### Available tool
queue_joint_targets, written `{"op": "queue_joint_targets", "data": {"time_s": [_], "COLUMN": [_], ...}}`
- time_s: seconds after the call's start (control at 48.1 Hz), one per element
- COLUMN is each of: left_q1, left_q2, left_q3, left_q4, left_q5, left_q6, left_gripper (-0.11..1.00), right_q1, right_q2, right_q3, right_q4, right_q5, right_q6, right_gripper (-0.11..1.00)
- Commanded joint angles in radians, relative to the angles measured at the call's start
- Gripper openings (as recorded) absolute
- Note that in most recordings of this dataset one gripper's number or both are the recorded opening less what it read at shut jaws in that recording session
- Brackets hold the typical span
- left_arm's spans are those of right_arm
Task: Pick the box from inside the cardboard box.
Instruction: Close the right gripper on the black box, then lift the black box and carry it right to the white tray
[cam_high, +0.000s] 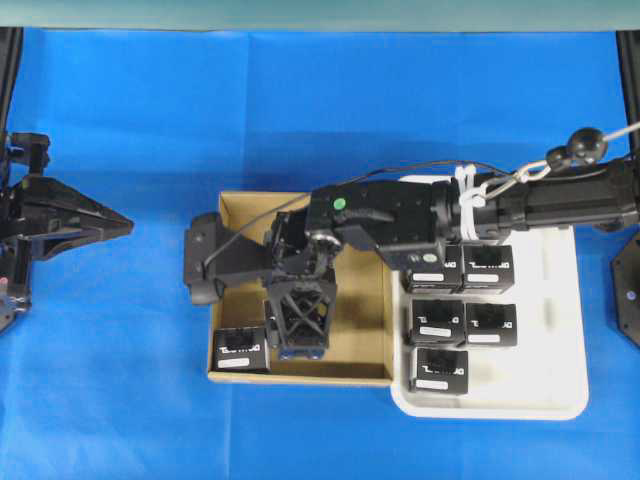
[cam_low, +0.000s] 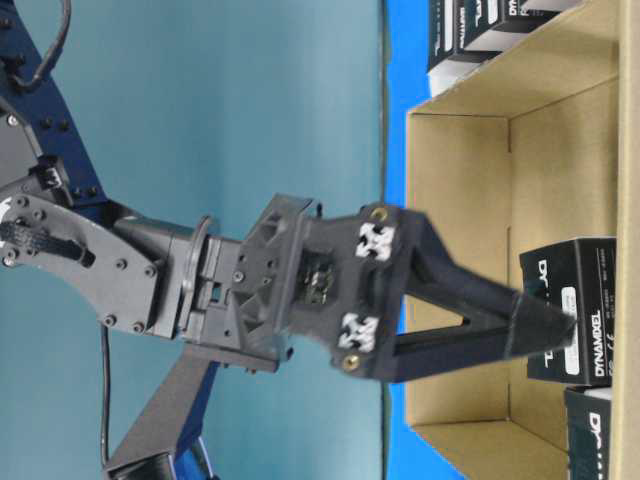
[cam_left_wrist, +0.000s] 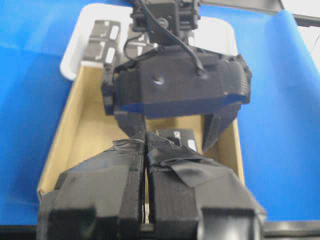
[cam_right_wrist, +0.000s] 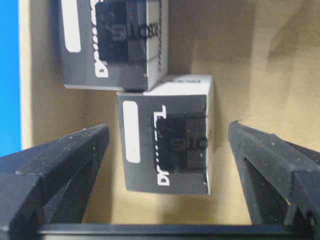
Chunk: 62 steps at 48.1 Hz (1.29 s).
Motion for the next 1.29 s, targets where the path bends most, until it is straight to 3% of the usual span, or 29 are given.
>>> {"op": "queue_joint_targets", "data": {"time_s": [0.0,0.395,0.707,0.832,0.978,1.269], "left_q1": [0.000,0.000,0.000,0.000,0.000,0.000], "left_q2": [0.008,0.008,0.008,0.008,0.008,0.006], "left_q3": [-0.021,-0.020,-0.020,-0.021,-0.020,-0.020], "left_q4": [0.002,0.002,0.002,0.002,0.002,0.002], "left_q5": [-0.006,0.002,0.017,0.018,0.018,0.018], "left_q6": [0.000,-0.002,-0.002,-0.002,-0.002,-0.002], "left_gripper": [-0.05,-0.05,-0.05,-0.05,-0.05,-0.05], "right_q1": [0.012,0.034,0.034,0.034,0.034,-0.008], "right_q2": [0.000,0.037,0.038,0.037,0.020,-0.094], "right_q3": [0.002,0.021,0.031,0.025,0.020,0.000], "right_q4": [-0.017,-0.071,-0.077,-0.077,-0.077,-0.075], "right_q5": [0.000,-0.054,-0.066,-0.061,-0.052,0.032], "right_q6": [0.003,0.015,0.018,0.034,0.060,0.075], "right_gripper": [0.99,0.99,0.98,0.89,0.61,0.61]}}
